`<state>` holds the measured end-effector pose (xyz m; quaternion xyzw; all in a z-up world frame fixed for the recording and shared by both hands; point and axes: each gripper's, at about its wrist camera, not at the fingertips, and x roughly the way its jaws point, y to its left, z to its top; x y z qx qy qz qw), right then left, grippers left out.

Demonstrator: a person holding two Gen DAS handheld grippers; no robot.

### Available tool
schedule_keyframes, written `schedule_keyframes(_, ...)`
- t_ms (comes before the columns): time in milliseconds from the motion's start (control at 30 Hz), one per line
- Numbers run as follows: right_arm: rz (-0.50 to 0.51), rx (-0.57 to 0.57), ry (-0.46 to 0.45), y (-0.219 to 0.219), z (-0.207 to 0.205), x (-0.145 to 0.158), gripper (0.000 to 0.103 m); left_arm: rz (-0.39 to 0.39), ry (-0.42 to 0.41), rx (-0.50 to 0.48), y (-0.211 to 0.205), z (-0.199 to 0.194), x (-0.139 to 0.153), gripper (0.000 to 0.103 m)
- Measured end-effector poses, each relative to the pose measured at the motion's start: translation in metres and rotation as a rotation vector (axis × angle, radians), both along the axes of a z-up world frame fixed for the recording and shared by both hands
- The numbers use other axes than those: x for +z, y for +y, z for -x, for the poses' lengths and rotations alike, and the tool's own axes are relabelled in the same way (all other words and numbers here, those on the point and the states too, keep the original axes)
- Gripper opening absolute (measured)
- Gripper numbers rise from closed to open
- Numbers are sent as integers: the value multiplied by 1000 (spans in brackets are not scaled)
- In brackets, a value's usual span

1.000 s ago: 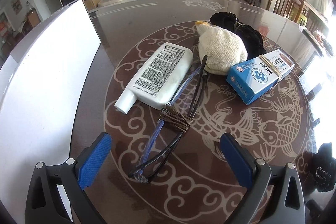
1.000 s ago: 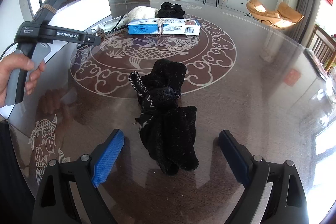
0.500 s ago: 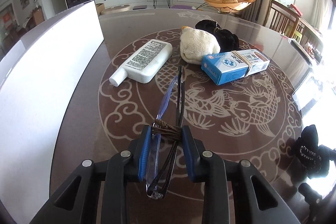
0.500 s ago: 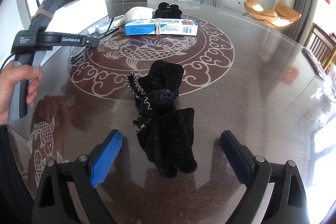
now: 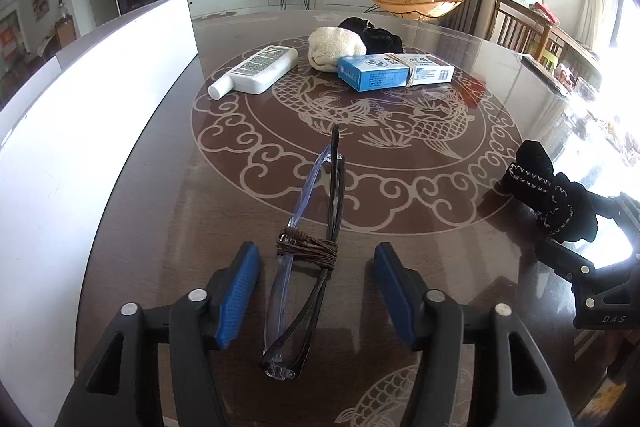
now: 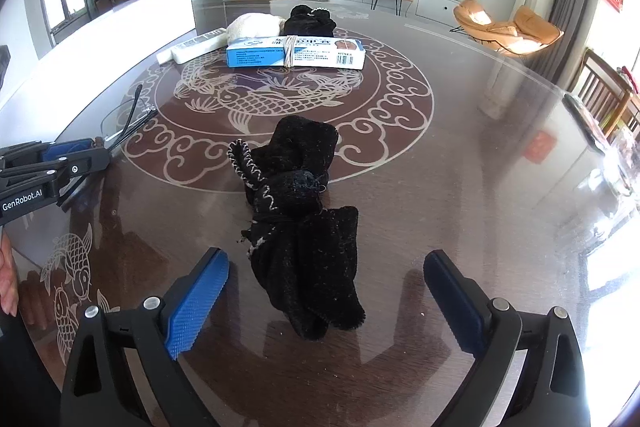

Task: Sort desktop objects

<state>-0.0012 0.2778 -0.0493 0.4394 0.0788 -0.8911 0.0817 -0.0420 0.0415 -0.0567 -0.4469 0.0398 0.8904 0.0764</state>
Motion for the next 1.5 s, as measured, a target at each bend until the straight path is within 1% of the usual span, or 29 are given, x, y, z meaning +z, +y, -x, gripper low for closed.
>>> schedule_keyframes(100, -4, -3, 1, 0, 0, 0, 100, 20, 2, -19, 5, -3, 0, 78)
schedule_keyframes(167, -2, -3, -1, 1, 0, 0, 100, 9, -4, -15, 2, -2, -1, 80)
schedule_keyframes(233, 1, -3, -2, 1, 0, 0, 100, 1, -11, -6, -1, 0, -2, 83)
schedule_keyframes(300, 0, -4, -2, 1, 0, 0, 100, 3, -20, -2, -1, 1, -3, 94)
schedule_keyframes(333, -1, -4, -2, 1, 0, 0, 101, 6, -25, -3, -1, 2, -4, 96)
schedule_keyframes(367, -1, -4, -2, 1, 0, 0, 101, 8, -29, -2, 0, 2, -5, 100)
schedule_keyframes(400, 0, -4, -2, 1, 0, 0, 101, 8, -32, 0, -1, 1, -5, 101)
schedule_keyframes(567, 5, -8, -4, 2, 0, 0, 101, 8, -38, 5, -1, 1, -5, 103)
schedule_keyframes(1500, 6, -9, -6, 3, 1, -1, 101, 8, -39, 6, -1, 1, -6, 103)
